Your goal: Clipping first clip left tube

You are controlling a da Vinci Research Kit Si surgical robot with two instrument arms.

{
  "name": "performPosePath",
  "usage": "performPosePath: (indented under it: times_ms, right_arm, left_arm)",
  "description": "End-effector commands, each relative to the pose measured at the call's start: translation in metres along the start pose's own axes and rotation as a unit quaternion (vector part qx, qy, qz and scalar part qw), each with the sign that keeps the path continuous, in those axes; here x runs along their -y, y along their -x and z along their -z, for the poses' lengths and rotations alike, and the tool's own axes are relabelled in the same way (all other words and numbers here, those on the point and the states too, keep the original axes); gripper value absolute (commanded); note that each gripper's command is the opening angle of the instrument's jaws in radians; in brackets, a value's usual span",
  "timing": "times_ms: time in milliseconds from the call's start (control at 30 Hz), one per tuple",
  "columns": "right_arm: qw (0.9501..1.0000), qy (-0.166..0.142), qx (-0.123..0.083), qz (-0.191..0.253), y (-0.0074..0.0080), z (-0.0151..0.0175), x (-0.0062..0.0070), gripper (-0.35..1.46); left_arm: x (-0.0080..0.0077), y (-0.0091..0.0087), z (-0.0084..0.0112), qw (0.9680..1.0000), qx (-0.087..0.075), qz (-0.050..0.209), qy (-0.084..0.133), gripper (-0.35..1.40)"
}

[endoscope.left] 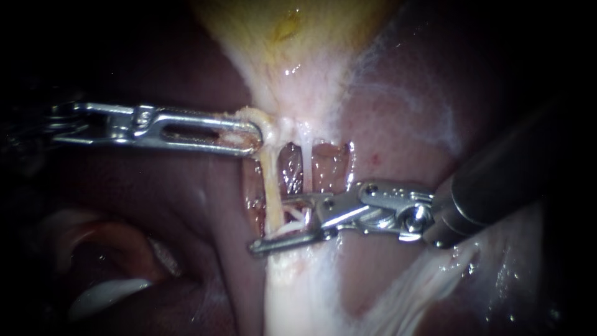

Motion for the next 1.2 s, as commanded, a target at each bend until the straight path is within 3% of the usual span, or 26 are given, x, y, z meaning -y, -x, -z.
performPosePath:
  times_ms: [33,400,767,867,1100,1200]
  right_arm:
    - [1.0,-0.001,0.0,0.0,0.0,0.0,0.0,0.45]
    - [0.9996,-0.029,0.005,0.002,-0.0004,-0.0022,0.002,0.45]
    - [0.9993,-0.034,0.007,-0.011,0.0001,-0.0031,0.0021,0.41]
    - [0.9992,-0.034,0.007,-0.017,0.0002,-0.003,0.0022,0.3]
    - [0.999,-0.028,0.005,-0.034,0.0004,-0.0021,0.0023,-0.32]
    - [0.9987,-0.024,0.002,-0.045,0.0005,-0.0019,0.0023,-0.35]
  left_arm:
    - [0.0,0.0,0.0,1.0,0.0,0.0,0.0,-0.35]
    - [-0.0002,-0.0001,-0.0002,1.0,0.0,-0.001,0.0,-0.35]
    - [-0.0004,-0.0001,-0.0002,1.0,0.0,-0.001,0.0,-0.35]
    - [-0.0004,-0.0001,-0.0002,1.0,0.0,-0.001,0.0,-0.35]
    - [-0.0006,-0.0001,-0.0003,1.0,0.0,-0.001,0.0,-0.35]
    - [-0.0007,-0.0002,-0.0003,1.0,0.0,-0.002,0.0,-0.35]
